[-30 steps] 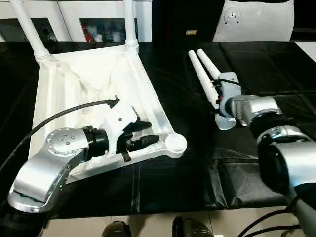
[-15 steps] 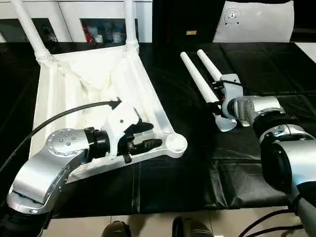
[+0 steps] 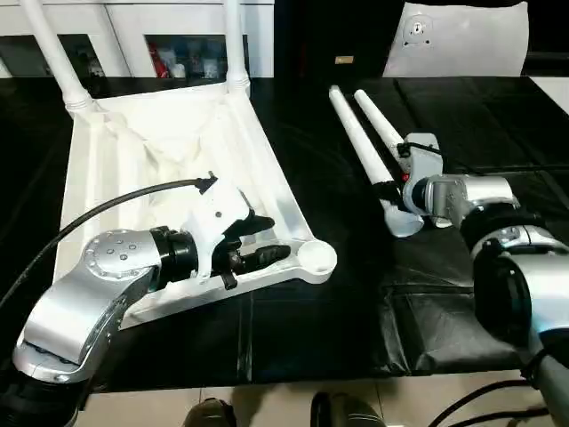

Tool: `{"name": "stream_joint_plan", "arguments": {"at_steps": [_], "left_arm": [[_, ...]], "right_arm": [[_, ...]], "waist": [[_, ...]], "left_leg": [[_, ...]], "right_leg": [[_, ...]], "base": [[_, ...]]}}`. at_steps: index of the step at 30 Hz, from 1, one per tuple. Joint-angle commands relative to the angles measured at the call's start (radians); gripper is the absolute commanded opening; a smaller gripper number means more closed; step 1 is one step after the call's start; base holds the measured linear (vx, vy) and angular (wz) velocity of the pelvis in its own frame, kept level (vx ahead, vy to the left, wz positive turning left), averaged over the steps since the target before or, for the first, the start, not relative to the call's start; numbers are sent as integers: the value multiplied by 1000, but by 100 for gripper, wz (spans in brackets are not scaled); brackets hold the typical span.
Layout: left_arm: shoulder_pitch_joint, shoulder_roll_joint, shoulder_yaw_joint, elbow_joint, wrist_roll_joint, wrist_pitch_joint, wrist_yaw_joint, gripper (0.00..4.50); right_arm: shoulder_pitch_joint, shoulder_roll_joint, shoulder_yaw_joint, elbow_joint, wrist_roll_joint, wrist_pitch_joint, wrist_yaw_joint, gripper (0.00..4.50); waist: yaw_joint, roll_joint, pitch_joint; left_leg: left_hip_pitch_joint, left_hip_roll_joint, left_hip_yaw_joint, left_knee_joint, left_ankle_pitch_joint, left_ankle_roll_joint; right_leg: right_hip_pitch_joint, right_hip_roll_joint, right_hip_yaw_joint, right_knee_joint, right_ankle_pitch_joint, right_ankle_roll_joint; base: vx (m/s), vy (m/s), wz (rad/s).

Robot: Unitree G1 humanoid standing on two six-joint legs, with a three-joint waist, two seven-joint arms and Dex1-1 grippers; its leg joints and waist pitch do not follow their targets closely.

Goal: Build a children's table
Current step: Pick table leg

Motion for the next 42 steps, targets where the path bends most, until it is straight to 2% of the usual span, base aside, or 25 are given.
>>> {"name": "stream_joint_plan", "arguments": {"at_steps": [1, 3, 5, 7, 9, 10, 12, 13, 14, 15, 16, 17, 19, 21, 22, 24, 25, 26, 27, 29, 30, 33, 36, 38, 42], "left_arm": [[-8, -7, -1, 12, 1, -11, 16, 240], [-15, -22, 8, 25, 4, -16, 37, 240], [-31, -55, 23, 51, 11, -22, 79, 240], [-38, -70, 31, 62, 9, -16, 97, 240], [-62, -115, 61, 92, 1, -7, 141, 240], [-84, -152, 93, 115, -15, -4, 174, 240], [-122, -212, 149, 152, -50, -3, 224, 257], [-131, -224, 161, 159, -59, -4, 233, 268], [-150, -251, 187, 175, -78, -6, 253, 274], [-189, -301, 235, 203, -124, -6, 290, 274], [-210, -329, 263, 218, -150, -6, 310, 274], [-226, -348, 281, 228, -169, -6, 324, 300], [-272, -400, 324, 257, -216, -9, 365, 312], [-311, -445, 357, 278, -272, -8, 384, 317], [-327, -463, 369, 284, -299, -5, 390, 337], [-342, -483, 384, 289, -323, -1, 397, 348], [-361, -510, 406, 296, -364, 9, 408, 353], [-384, -540, 427, 305, -424, 30, 408, 356], [-386, -542, 428, 305, -428, 32, 408, 366], [-394, -553, 431, 310, -450, 47, 404, 372], [-396, -556, 431, 312, -459, 56, 406, 376], [-391, -556, 416, 311, -478, 69, 393, 376], [-378, -562, 412, 301, -512, 76, 389, 376], [-367, -561, 407, 288, -528, 93, 385, 359], [-334, -540, 366, 265, -479, 82, 405, 330]], "right_arm": [[-4, 6, -57, -34, 63, -67, -1, 186], [-4, 12, -71, -57, 84, -99, 32, 186], [-4, 26, -108, -97, 130, -94, 57, 186], [-1, 33, -120, -115, 145, -99, 73, 186], [8, 47, -155, -163, 206, -55, 153, 186], [33, 63, -169, -227, 247, -43, 211, 186], [89, 91, -178, -351, 317, -25, 305, 186], [105, 97, -176, -382, 332, -20, 325, 186], [140, 109, -172, -451, 364, -9, 368, 186], [214, 131, -161, -594, 438, 38, 437, 186], [257, 143, -154, -675, 481, 65, 475, 186], [288, 152, -151, -735, 514, 90, 497, 186], [369, 166, -139, -874, 616, 185, 571, 186], [430, 172, -118, -970, 681, 257, 622, 186], [452, 172, -105, -999, 696, 275, 638, 186], [472, 173, -95, -1030, 708, 293, 647, 186], [496, 175, -83, -1065, 726, 316, 658, 186], [537, 178, -64, -1129, 758, 354, 670, 186], [541, 178, -62, -1135, 761, 357, 670, 186], [568, 181, -54, -1179, 781, 379, 670, 186], [580, 181, -54, -1203, 795, 393, 661, 186], [608, 176, -43, -1250, 810, 418, 645, 186], [620, 169, -24, -1268, 794, 413, 638, 186], [630, 164, -13, -1284, 791, 415, 628, 186], [650, 167, 41, -1326, 704, 350, 584, 186]], "waist": [[3, 16, -96], [2, 13, -95], [5, 17, -96], [5, 15, -98], [4, 15, -98], [7, 19, -99], [8, 17, -101], [12, 16, -105], [13, 12, -102], [15, 11, -104], [24, 13, -105], [27, 11, -110], [33, 9, -109], [36, 7, -102], [42, 6, -101], [44, 3, -99], [42, -1, -96], [46, 3, -95], [48, 2, -94], [51, 0, -96], [52, 4, -95], [54, 3, -94], [53, 2, -91], [54, 2, -91], [53, 2, -91]], "left_leg": [[4, 18, 2, -52, -183, 32], [2, 17, 3, -51, -188, 37], [1, 16, 2, -49, -179, 45], [3, 16, 2, -49, -180, 49], [2, 14, 4, -48, -178, 53], [0, 15, 2, -48, -163, 63], [-1, 15, 3, -47, -153, 73], [0, 17, 2, -47, -133, 87], [-3, 14, 3, -49, -118, 103], [0, 18, 2, -47, -117, 108], [2, 17, 3, -46, -97, 122], [0, 21, -3, -48, -78, 131], [2, 21, -1, -48, -88, 133], [0, 16, 2, -49, -98, 131], [3, 22, 0, -51, -112, 127], [-2, 19, -2, -53, -120, 112], [-4, 18, -3, -54, -129, 100], [-1, 16, -1, -53, -127, 90], [1, 15, 1, -52, -124, 91], [-7, 17, -5, -55, -112, 89], [-6, 17, -5, -55, -115, 87], [-4, 16, -5, -56, -120, 78], [-7, 16, -6, -58, -130, 69], [-6, 15, -6, -58, -131, 66], [-8, 19, -9, -61, -128, 60]], "right_leg": [[75, -56, 34, -58, -188, -271], [74, -55, 33, -60, -195, -269], [76, -56, 33, -60, -199, -267], [75, -56, 33, -62, -210, -262], [76, -53, 33, -64, -212, -259], [78, -53, 32, -61, -188, -264], [81, -53, 32, -62, -165, -262], [83, -55, 32, -60, -133, -264], [83, -52, 30, -63, -120, -268], [82, -54, 31, -62, -115, -271], [84, -52, 32, -64, -89, -263], [83, -55, 27, -57, -72, -275], [83, -57, 27, -62, -99, -268], [83, -55, 26, -75, -148, -253], [78, -59, 23, -79, -180, -245], [79, -61, 20, -84, -242, -217], [78, -64, 18, -89, -293, -197], [76, -62, 20, -94, -315, -178], [74, -61, 21, -96, -317, -175], [76, -63, 17, -93, -320, -162], [74, -62, 16, -95, -327, -155], [73, -61, 16, -99, -354, -133], [73, -62, 14, -103, -378, -116], [71, -63, 15, -105, -389, -109], [70, -63, 15, -105, -390, -92]], "base": [[0, 0, 0], [0, 0, 0], [0, 0, 0], [0, 0, 0], [0, 0, 0], [0, 0, 0], [0, 0, 0], [0, 0, 0], [0, 0, 0], [0, 0, 0], [0, 0, 0], [0, 0, 0], [0, 0, 0], [0, 0, 0], [0, 0, 0], [0, 0, 0], [0, 0, 0], [0, 0, 0], [0, 0, 0], [0, 0, 0], [0, 0, 0], [0, 0, 0], [0, 0, 0], [0, 0, 0], [0, 0, 0]]}}
